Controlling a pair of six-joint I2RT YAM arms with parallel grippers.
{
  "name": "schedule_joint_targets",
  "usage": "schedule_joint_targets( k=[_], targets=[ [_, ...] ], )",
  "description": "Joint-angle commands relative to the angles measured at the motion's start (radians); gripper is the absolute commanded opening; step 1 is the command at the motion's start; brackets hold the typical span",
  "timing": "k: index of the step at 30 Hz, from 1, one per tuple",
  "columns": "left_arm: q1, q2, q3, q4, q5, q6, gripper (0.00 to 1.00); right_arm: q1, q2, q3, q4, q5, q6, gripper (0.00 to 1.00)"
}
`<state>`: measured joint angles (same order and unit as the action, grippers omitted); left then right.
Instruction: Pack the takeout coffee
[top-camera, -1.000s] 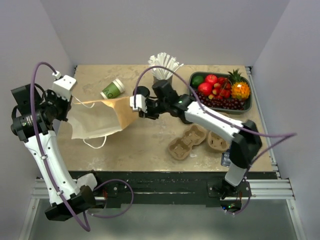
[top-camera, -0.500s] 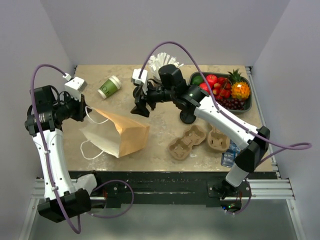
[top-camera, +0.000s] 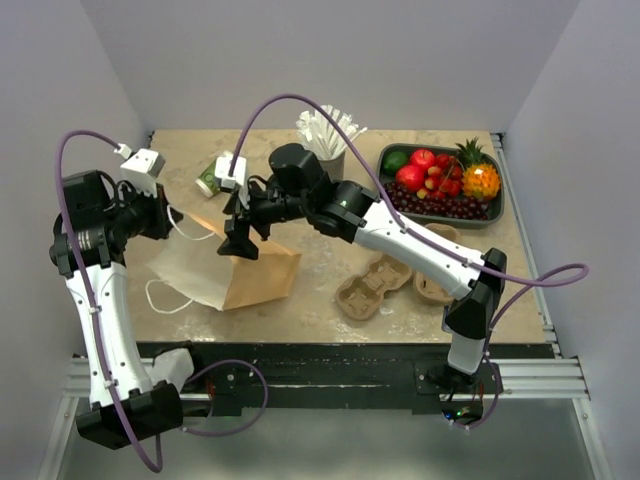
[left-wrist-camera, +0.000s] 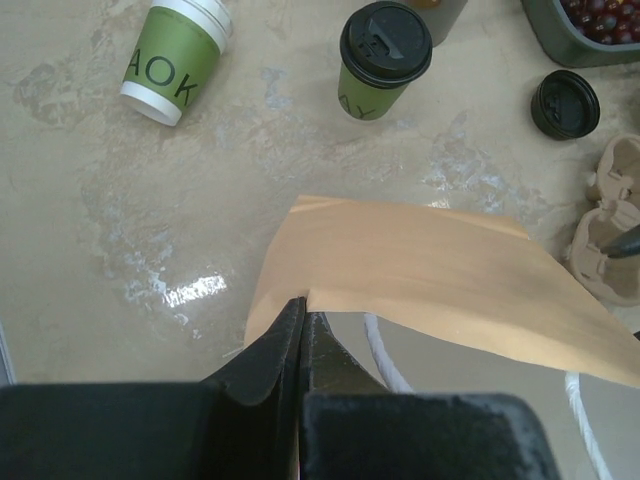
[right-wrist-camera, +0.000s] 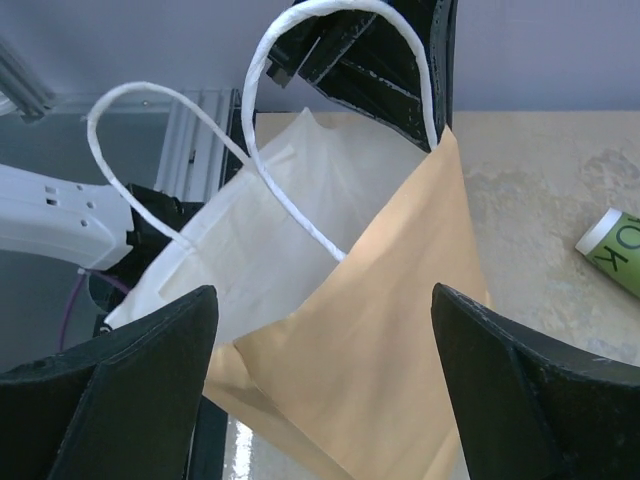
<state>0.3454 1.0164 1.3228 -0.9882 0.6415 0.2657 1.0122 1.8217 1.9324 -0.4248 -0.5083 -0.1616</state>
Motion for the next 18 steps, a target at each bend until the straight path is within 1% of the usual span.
schedule_joint_targets(
  k=[1,3,4,5,7,11,12,13,14,16,17,18],
  targets=[
    [-0.005,-0.036,0.024,0.023,0.003,-0.069,0.0,0.023,-0.03,0.068,-0.04,0.057,-0.01,0.9],
    [-0.006,-0.045,0.033,0.019,0.004,-0.075,0.0,0.052,-0.013,0.094,-0.061,0.118,-0.006,0.89],
    [-0.005,-0.048,0.038,0.016,0.006,-0.075,0.0,0.064,0.01,0.106,-0.087,0.227,-0.001,0.88],
    [-0.005,-0.052,0.042,0.011,0.004,-0.074,0.0,0.086,0.017,0.112,-0.092,0.284,0.004,0.84],
    [-0.005,-0.059,0.058,-0.004,0.004,-0.069,0.0,0.094,0.031,0.111,-0.098,0.379,0.02,0.81],
    [-0.005,-0.061,0.093,-0.046,-0.002,-0.048,0.0,0.098,0.048,0.119,-0.111,0.427,0.019,0.63],
    [-0.006,-0.058,0.113,-0.065,-0.006,-0.042,0.0,0.098,0.05,0.126,-0.117,0.433,0.007,0.57],
    [-0.005,-0.055,0.125,-0.078,-0.008,-0.034,0.0,0.1,0.054,0.138,-0.146,0.439,0.001,0.55],
    [-0.005,-0.053,0.137,-0.09,-0.009,-0.014,0.0,0.098,0.062,0.154,-0.16,0.447,-0.009,0.52],
    [-0.005,-0.044,0.17,-0.13,-0.006,0.015,0.0,0.097,0.059,0.143,-0.16,0.429,-0.032,0.42],
    [-0.005,-0.041,0.18,-0.145,0.012,0.061,0.0,0.098,0.054,0.119,-0.152,0.416,-0.041,0.37],
    [-0.006,-0.039,0.199,-0.183,0.026,0.093,0.06,0.097,0.045,0.108,-0.144,0.371,-0.059,0.32]
  ],
)
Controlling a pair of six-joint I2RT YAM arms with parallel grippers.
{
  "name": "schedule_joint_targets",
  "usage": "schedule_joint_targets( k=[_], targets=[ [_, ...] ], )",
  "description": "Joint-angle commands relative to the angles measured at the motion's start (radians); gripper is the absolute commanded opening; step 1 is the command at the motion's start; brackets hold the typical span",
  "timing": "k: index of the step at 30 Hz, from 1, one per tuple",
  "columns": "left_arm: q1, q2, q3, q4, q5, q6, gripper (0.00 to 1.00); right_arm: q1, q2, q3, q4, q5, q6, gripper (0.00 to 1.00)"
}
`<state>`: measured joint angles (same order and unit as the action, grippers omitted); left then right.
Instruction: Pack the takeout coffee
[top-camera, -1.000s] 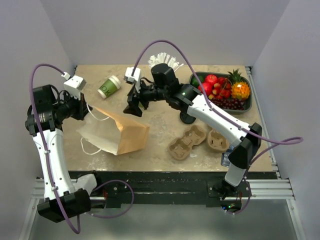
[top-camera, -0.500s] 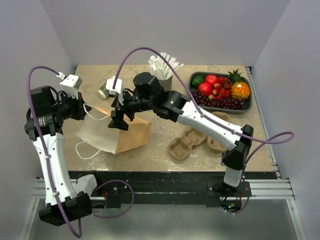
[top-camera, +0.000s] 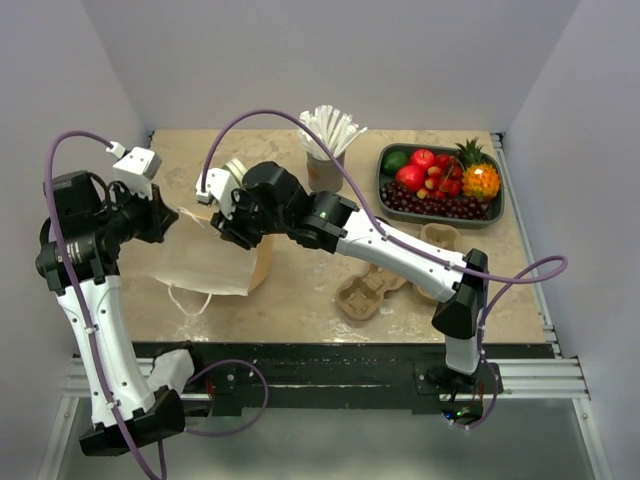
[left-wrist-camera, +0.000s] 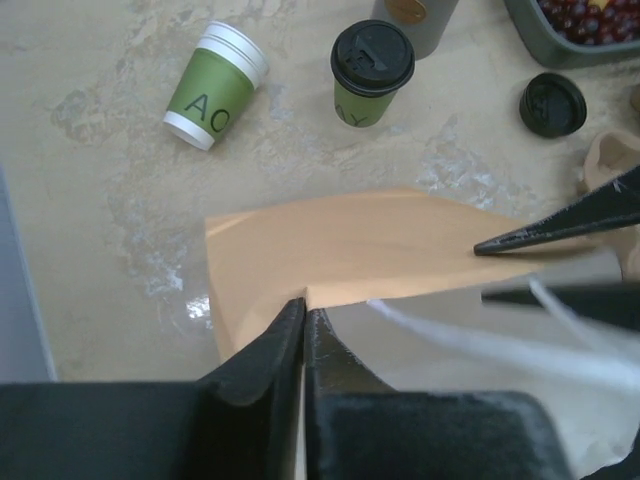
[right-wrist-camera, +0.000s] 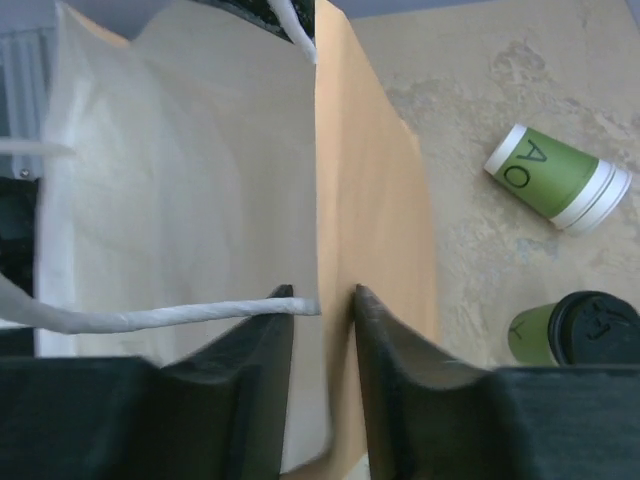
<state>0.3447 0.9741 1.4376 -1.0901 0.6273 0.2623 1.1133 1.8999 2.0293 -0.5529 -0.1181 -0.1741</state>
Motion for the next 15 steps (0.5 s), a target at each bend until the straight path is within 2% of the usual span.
schedule_joint_targets(
  k=[1,2,5,11,15],
  targets=[
    [-0.006,0.005,0.092,-0.1,0.054,0.129,0.18,-0.004,-0.036,0.003,-0.001,-0.041,-0.059,0.14],
    [-0.004,0.006,0.098,-0.119,0.08,0.191,0.37,-0.004,-0.038,-0.006,0.007,-0.057,-0.071,0.09],
    [-0.004,-0.005,0.099,-0.168,0.103,0.306,0.54,-0.004,-0.021,-0.003,0.015,-0.11,-0.111,0.0],
    [-0.004,0.001,0.104,-0.218,0.08,0.512,0.61,-0.004,-0.019,-0.02,0.054,-0.147,-0.194,0.0],
    [-0.004,0.02,0.106,-0.226,0.042,0.549,0.58,-0.003,-0.018,-0.02,0.062,-0.15,-0.199,0.0]
  ],
)
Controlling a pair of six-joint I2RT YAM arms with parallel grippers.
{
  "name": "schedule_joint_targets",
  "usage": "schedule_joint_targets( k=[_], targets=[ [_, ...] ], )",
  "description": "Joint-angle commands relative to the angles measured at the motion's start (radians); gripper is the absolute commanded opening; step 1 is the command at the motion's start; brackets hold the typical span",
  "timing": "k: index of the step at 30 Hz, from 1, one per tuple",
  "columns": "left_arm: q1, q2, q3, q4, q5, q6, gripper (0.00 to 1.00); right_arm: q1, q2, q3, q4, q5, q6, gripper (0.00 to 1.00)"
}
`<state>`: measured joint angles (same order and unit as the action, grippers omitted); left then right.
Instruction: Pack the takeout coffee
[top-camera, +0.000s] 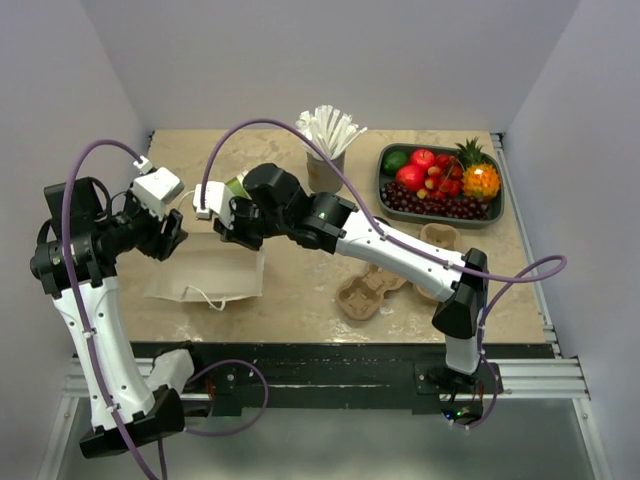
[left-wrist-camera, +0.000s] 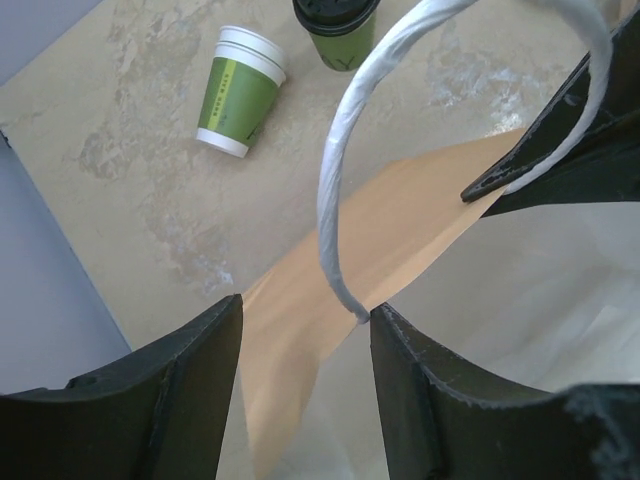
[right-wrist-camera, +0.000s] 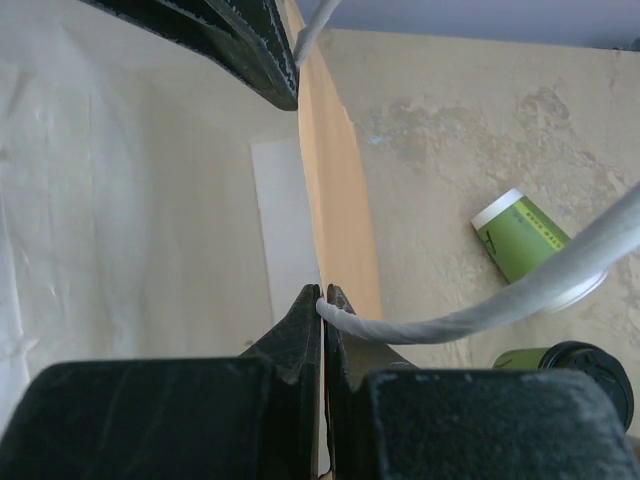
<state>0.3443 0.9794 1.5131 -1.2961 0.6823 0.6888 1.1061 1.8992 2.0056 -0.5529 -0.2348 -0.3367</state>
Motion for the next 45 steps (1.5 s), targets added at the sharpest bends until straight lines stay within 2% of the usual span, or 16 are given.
schedule_joint_targets(
  k=[1,7,13,17,18,21,22,24,31,33,34,35,36,37,41,45],
  targets=[
    [-0.004,0.016,0.032,-0.02,-0.018,0.127,0.57,0.003,-0.017,0.002,0.065,-0.031,-0.036,0.0],
    [-0.005,0.004,0.001,-0.022,-0.035,0.161,0.43,0.004,-0.019,-0.008,0.071,-0.008,-0.062,0.0],
    [-0.005,0.01,-0.021,-0.022,0.022,0.166,0.25,0.003,-0.011,-0.008,0.07,-0.005,-0.068,0.0],
    [-0.01,0.008,-0.051,-0.022,0.06,0.172,0.17,0.003,-0.008,-0.01,0.074,0.009,-0.061,0.0],
    [-0.014,0.002,-0.056,-0.022,0.062,0.175,0.17,0.003,-0.006,-0.01,0.079,0.012,-0.059,0.0],
    [-0.021,-0.013,-0.077,-0.022,0.08,0.193,0.33,0.003,-0.003,-0.01,0.08,0.025,-0.059,0.0],
    [-0.025,-0.016,-0.08,-0.022,0.086,0.201,0.36,0.003,-0.002,-0.008,0.084,0.023,-0.059,0.0],
    [-0.03,-0.012,-0.09,-0.022,0.095,0.204,0.34,0.003,0.006,-0.005,0.084,0.019,-0.061,0.0],
    [-0.034,0.01,-0.099,-0.022,0.102,0.216,0.1,0.003,0.024,0.013,0.082,0.02,-0.061,0.0],
    [-0.036,0.01,-0.1,-0.022,0.123,0.222,0.08,0.001,0.027,0.012,0.084,0.026,-0.062,0.0],
    [-0.036,0.008,-0.103,-0.02,0.131,0.225,0.0,0.003,0.031,0.013,0.09,0.029,-0.061,0.0],
    [-0.036,0.007,-0.108,-0.022,0.152,0.225,0.0,0.001,0.032,0.016,0.088,0.032,-0.056,0.0],
    [-0.037,0.008,-0.111,-0.022,0.16,0.224,0.0,0.0,0.038,0.021,0.088,0.052,-0.053,0.02],
    [-0.036,0.01,-0.114,-0.022,0.164,0.218,0.0,-0.002,0.04,0.031,0.085,0.067,-0.048,0.22],
    [-0.036,0.021,-0.111,-0.02,0.137,0.186,0.0,-0.057,-0.026,0.033,0.041,0.063,-0.033,0.6],
    [-0.037,0.016,-0.09,-0.02,0.071,0.175,0.0,-0.164,-0.184,-0.037,0.019,-0.035,0.025,0.73]
  ],
)
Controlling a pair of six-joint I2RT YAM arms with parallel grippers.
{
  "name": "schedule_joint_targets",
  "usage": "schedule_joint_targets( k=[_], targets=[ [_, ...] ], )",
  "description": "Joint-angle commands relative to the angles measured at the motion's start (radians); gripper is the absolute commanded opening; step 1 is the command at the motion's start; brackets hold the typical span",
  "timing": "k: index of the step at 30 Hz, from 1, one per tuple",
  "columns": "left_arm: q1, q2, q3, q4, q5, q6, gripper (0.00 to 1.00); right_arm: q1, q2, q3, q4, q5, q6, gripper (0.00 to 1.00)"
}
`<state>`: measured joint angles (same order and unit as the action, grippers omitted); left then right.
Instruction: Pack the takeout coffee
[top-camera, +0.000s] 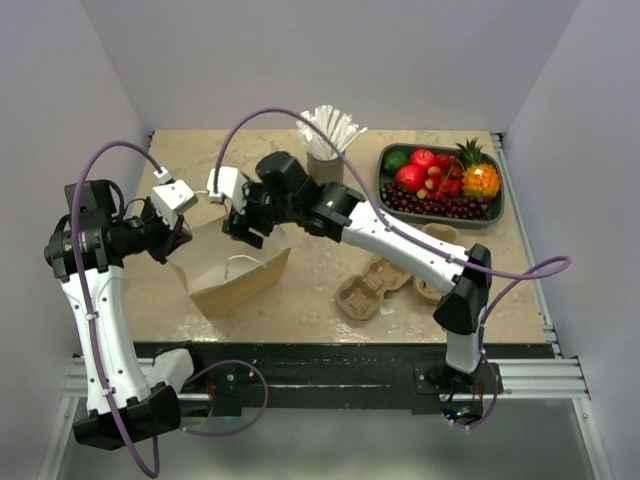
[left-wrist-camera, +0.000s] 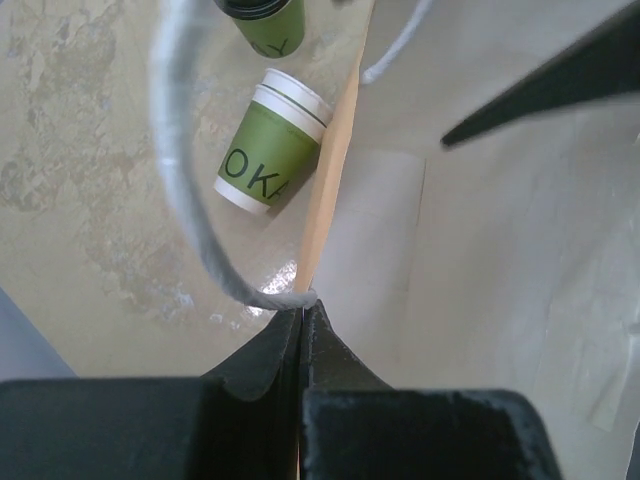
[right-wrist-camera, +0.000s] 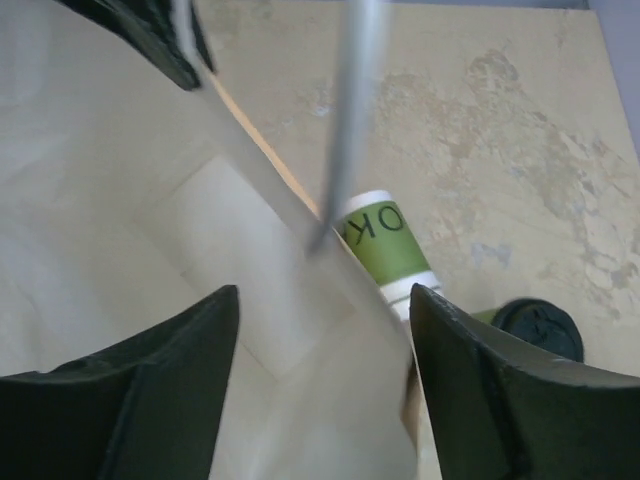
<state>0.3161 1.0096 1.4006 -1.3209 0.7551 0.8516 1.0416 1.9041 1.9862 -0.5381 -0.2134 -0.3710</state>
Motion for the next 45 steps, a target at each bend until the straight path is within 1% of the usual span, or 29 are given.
schedule_joint_targets(
  k=[1,3,4,5,6,7,9,12,13,15,17,19,21,22,23,24,25,27,28,29,30,31,33,34,36,37,40,45],
  targets=[
    [-0.009,-0.013,0.029,0.006,-0.031,-0.006,0.0,-0.129,-0.229,-0.073,0.001,-0.05,0.063,0.74],
    [-0.008,-0.016,0.044,0.023,-0.052,-0.034,0.0,-0.147,-0.334,-0.147,-0.025,-0.009,0.044,0.75],
    [-0.008,-0.017,0.046,0.028,-0.057,-0.058,0.0,-0.159,-0.367,-0.24,-0.039,-0.006,0.026,0.75],
    [-0.008,-0.025,0.049,0.049,-0.057,-0.075,0.0,-0.166,-0.429,-0.292,-0.051,0.023,-0.017,0.74],
    [-0.009,-0.029,0.049,0.063,-0.057,-0.091,0.0,-0.167,-0.453,-0.344,-0.077,0.044,-0.026,0.73],
    [-0.008,-0.032,0.051,0.078,-0.057,-0.124,0.0,-0.182,-0.473,-0.434,-0.092,0.061,-0.029,0.72],
    [-0.008,-0.035,0.055,0.115,-0.056,-0.146,0.0,-0.209,-0.508,-0.551,-0.129,0.101,-0.005,0.68],
    [-0.008,-0.051,0.055,0.167,-0.043,-0.158,0.0,-0.302,-0.496,-0.628,-0.19,0.074,0.014,0.64],
    [-0.008,-0.054,0.04,0.182,-0.045,-0.158,0.0,-0.363,-0.484,-0.659,-0.2,0.074,0.018,0.63],
    [-0.008,-0.065,0.026,0.241,-0.053,-0.189,0.0,-0.432,-0.423,-0.65,-0.249,0.089,0.033,0.59],
    [-0.008,-0.066,0.02,0.287,-0.059,-0.218,0.0,-0.448,-0.39,-0.65,-0.266,0.12,0.04,0.59],
    [-0.008,-0.069,0.017,0.327,-0.057,-0.255,0.0,-0.451,-0.369,-0.673,-0.258,0.149,0.066,0.61],
    [-0.008,-0.072,0.014,0.339,-0.057,-0.267,0.0,-0.451,-0.356,-0.688,-0.278,0.132,0.066,0.63],
    [-0.008,-0.074,0.011,0.342,-0.059,-0.264,0.0,-0.451,-0.346,-0.691,-0.292,0.085,0.047,0.62],
    [-0.008,-0.077,0.006,0.341,-0.057,-0.261,0.0,-0.453,-0.343,-0.691,-0.315,0.047,-0.053,0.61],
    [-0.008,-0.08,0.003,0.338,-0.054,-0.255,0.0,-0.453,-0.344,-0.699,-0.33,0.022,-0.115,0.57],
    [-0.009,-0.086,-0.005,0.33,-0.048,-0.243,0.0,-0.459,-0.368,-0.726,-0.327,0.003,-0.238,0.57],
    [-0.009,-0.091,-0.011,0.316,-0.039,-0.227,0.0,-0.48,-0.414,-0.762,-0.319,-0.087,-0.389,0.58],
    [-0.009,-0.092,-0.015,0.305,-0.031,-0.226,0.0,-0.501,-0.434,-0.773,-0.313,-0.115,-0.533,0.59],
    [-0.009,-0.092,-0.018,0.301,-0.028,-0.224,0.0,-0.506,-0.463,-0.783,-0.31,-0.139,-0.607,0.6],
    [-0.008,-0.092,-0.022,0.295,-0.023,-0.221,0.0,-0.511,-0.467,-0.796,-0.328,-0.144,-0.685,0.6],
    [-0.008,-0.094,-0.031,0.284,-0.02,-0.214,0.0,-0.511,-0.465,-0.799,-0.345,-0.146,-0.833,0.6],
    [-0.008,-0.095,-0.035,0.273,-0.022,-0.2,0.0,-0.511,-0.435,-0.803,-0.379,-0.147,-0.946,0.59],
    [-0.009,-0.094,-0.035,0.264,-0.022,-0.197,0.0,-0.512,-0.422,-0.802,-0.388,-0.153,-1.03,0.58],
    [-0.008,-0.097,-0.034,0.255,-0.025,-0.192,0.0,-0.511,-0.377,-0.782,-0.428,-0.182,-1.104,0.57],
    [-0.008,-0.097,-0.031,0.246,-0.031,-0.186,0.0,-0.511,-0.364,-0.776,-0.44,-0.188,-1.168,0.57],
    [-0.008,-0.103,-0.023,0.226,-0.048,-0.177,0.0,-0.502,-0.324,-0.77,-0.468,-0.201,-1.262,0.57],
    [-0.008,-0.112,-0.025,0.206,-0.077,-0.171,0.0,-0.491,-0.307,-0.797,-0.502,-0.187,-1.373,0.57]
  ],
)
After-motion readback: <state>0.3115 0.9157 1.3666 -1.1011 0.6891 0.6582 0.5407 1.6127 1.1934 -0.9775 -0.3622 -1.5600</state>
